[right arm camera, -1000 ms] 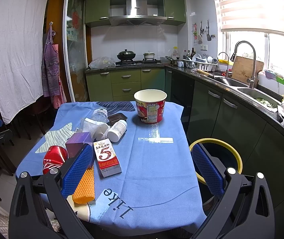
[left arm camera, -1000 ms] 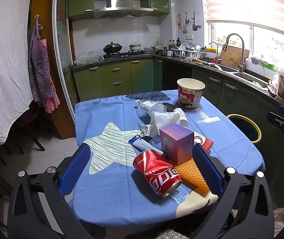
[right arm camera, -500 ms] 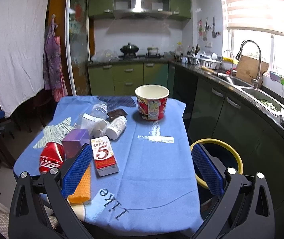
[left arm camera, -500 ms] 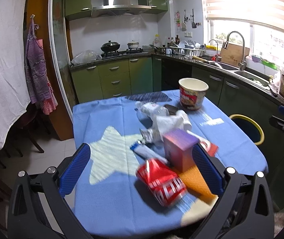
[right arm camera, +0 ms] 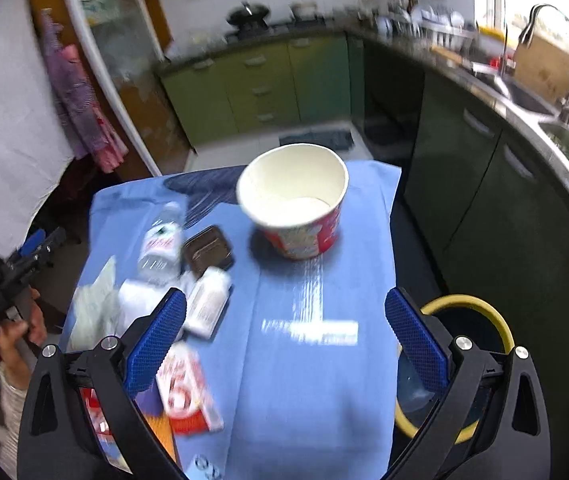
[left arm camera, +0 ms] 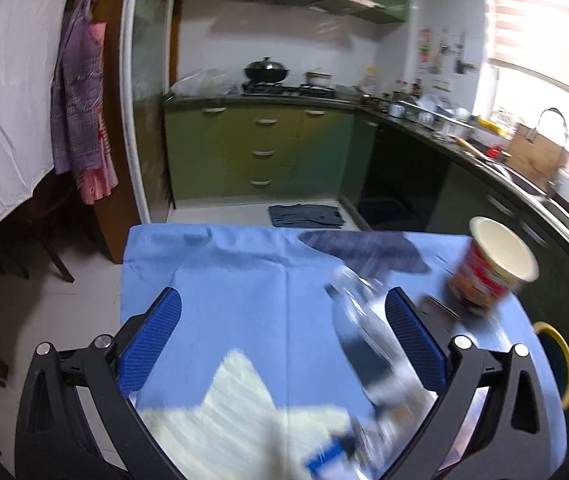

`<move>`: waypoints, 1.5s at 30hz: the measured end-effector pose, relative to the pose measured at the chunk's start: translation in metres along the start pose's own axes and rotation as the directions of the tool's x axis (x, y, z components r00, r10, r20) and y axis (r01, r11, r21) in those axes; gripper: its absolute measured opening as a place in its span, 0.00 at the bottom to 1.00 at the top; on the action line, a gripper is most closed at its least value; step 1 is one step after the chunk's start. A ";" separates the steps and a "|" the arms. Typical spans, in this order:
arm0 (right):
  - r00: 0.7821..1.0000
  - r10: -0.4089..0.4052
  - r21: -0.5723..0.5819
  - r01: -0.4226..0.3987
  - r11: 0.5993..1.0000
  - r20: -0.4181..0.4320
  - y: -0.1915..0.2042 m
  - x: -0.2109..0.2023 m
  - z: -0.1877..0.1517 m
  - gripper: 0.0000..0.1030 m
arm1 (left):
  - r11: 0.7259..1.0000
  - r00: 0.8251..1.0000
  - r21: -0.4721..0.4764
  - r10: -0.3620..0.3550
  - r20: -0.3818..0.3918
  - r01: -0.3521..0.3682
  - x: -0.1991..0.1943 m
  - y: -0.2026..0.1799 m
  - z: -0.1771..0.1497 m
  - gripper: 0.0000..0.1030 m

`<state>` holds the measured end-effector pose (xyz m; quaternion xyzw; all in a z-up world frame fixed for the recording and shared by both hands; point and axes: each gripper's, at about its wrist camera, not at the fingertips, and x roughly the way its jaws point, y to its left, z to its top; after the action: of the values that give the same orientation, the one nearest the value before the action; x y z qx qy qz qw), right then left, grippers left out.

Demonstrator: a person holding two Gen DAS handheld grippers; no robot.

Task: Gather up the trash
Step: 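Grasp the red-and-white paper noodle cup by its rim with the right tool, then carry the noodle cup over the yellow-rimmed bin and release it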

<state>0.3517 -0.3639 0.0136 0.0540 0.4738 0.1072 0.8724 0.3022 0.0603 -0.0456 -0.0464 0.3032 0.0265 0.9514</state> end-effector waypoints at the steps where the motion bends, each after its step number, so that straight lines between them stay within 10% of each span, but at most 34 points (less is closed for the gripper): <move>1: 0.999 -0.009 0.024 0.010 1.000 -0.042 -0.006 0.017 0.017 0.86 | 1.000 1.000 -0.007 0.018 -0.003 -0.018 0.016 0.002 0.002 0.94; 19: 0.918 -0.163 0.118 0.219 0.969 -0.361 -0.041 0.186 0.093 0.08 | 0.999 0.997 -0.031 0.019 -0.078 -0.021 0.073 0.008 -0.025 0.94; 31: 0.963 -0.108 0.196 0.159 0.968 -0.247 -0.097 0.075 0.059 0.04 | 0.999 0.997 -0.054 -0.010 -0.075 0.006 0.073 0.011 -0.028 0.94; 37: 0.935 -0.186 0.306 0.279 0.910 -0.301 -0.197 0.019 -0.012 0.04 | 0.999 0.997 -0.039 -0.003 -0.076 0.000 0.073 0.006 -0.031 0.94; 45: 0.889 -0.167 0.401 0.351 0.846 -0.426 -0.282 0.094 -0.095 0.04 | 1.000 0.997 -0.017 0.009 -0.079 -0.010 0.076 0.003 -0.035 0.94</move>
<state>0.3603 -0.6158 -0.1697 0.1752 0.6461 -0.1228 0.7326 0.3441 0.0609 -0.1180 -0.0541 0.3404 0.0318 0.9382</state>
